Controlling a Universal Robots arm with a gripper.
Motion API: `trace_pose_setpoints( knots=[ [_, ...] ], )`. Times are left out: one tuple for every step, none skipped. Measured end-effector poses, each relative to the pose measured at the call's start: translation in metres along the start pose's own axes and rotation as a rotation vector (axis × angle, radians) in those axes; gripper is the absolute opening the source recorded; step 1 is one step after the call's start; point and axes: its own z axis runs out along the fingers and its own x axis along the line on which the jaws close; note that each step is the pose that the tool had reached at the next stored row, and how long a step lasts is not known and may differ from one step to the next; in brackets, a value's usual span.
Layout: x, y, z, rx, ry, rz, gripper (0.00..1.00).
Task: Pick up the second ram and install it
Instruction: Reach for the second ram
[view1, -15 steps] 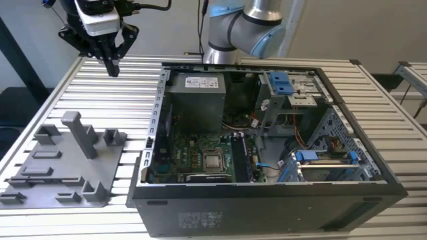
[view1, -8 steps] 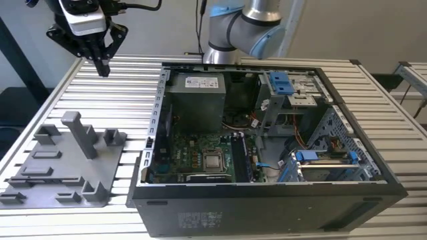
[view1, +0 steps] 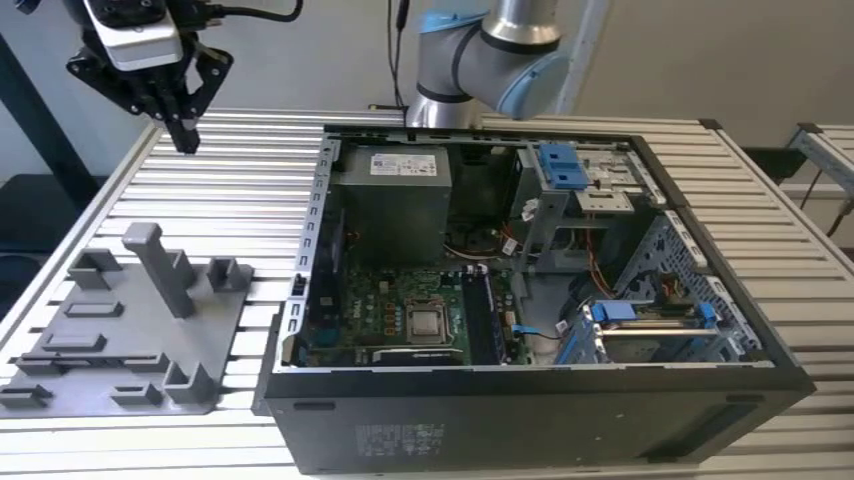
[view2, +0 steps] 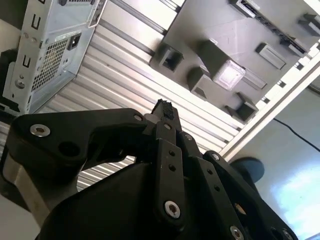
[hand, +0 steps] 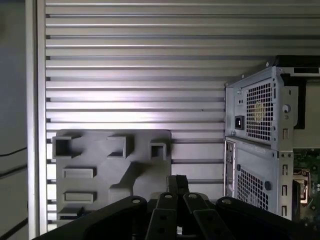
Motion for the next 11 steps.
trace_pose_setpoints(
  knots=[
    [0.0027,-0.0001,0.0000,-0.0001,0.0000,0.000,0.11],
    [0.0056,-0.0001,0.0000,-0.0001,0.0000,-0.001,0.11],
    [0.0081,-0.0001,0.0000,-0.0001,0.0000,-0.001,0.11],
    [0.0107,-0.0002,0.0000,-0.0001,0.0001,-0.002,0.11],
    [0.0132,-0.0002,0.0000,-0.0001,0.0001,-0.002,0.11],
    [0.0159,-0.0003,0.0000,-0.0001,0.0001,-0.003,0.11],
    [0.0186,-0.0003,-0.0001,-0.0001,0.0002,-0.004,0.11],
    [0.0216,-0.0004,0.0000,-0.0001,0.0003,-0.004,0.11],
    [0.0243,-0.0004,0.0000,-0.0001,0.0003,-0.005,0.11],
    [0.0270,-0.0005,0.0000,-0.0001,0.0003,-0.006,0.11],
    [0.0295,-0.0005,0.0000,-0.0002,0.0003,-0.006,0.11]
  ],
)
